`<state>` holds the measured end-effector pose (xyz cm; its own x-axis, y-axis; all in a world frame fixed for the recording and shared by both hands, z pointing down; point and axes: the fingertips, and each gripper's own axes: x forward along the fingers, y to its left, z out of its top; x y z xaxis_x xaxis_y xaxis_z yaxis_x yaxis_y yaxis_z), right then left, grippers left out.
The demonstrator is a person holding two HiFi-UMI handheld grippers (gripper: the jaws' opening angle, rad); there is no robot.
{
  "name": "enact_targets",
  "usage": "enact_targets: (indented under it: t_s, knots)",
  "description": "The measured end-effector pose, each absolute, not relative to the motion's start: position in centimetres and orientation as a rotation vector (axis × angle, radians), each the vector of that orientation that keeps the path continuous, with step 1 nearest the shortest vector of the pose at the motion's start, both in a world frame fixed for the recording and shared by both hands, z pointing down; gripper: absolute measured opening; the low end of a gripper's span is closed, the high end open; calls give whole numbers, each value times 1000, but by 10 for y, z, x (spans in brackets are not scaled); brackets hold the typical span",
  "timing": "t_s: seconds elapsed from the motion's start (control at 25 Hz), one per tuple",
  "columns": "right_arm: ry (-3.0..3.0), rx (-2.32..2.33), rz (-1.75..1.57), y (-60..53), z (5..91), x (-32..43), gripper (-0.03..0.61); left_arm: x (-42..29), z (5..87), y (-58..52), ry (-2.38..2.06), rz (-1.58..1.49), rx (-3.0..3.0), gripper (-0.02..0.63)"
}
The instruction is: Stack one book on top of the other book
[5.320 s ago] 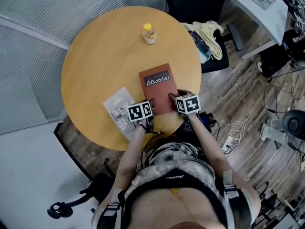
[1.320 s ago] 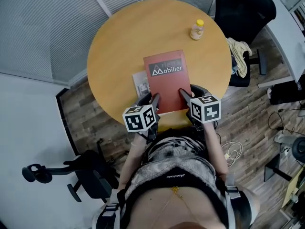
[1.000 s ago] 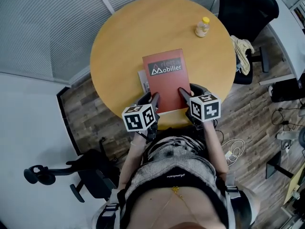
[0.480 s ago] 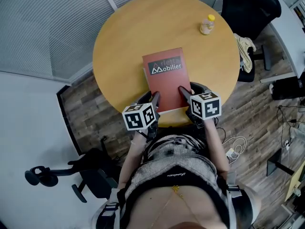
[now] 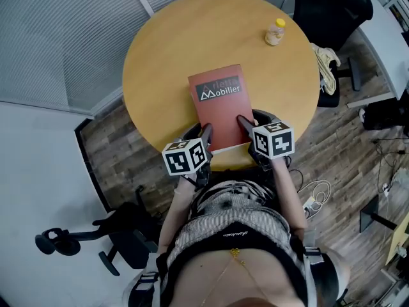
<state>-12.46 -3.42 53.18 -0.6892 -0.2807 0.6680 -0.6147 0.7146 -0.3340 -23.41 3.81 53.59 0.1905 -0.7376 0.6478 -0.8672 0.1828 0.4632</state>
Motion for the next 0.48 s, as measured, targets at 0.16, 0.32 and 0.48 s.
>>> enact_targets:
  t_s: [0.16, 0.32, 0.48]
  knots:
    - [-2322, 675, 743, -35, 535, -125, 189, -234, 538, 37, -1564, 187, 1575, 150]
    - [-2314, 665, 750, -35, 538, -125, 189, -234, 542, 38, -1559, 195, 1567, 149]
    - [-2300, 656, 752, -33, 546, -126, 189, -235, 550, 41, -1549, 201, 1557, 149]
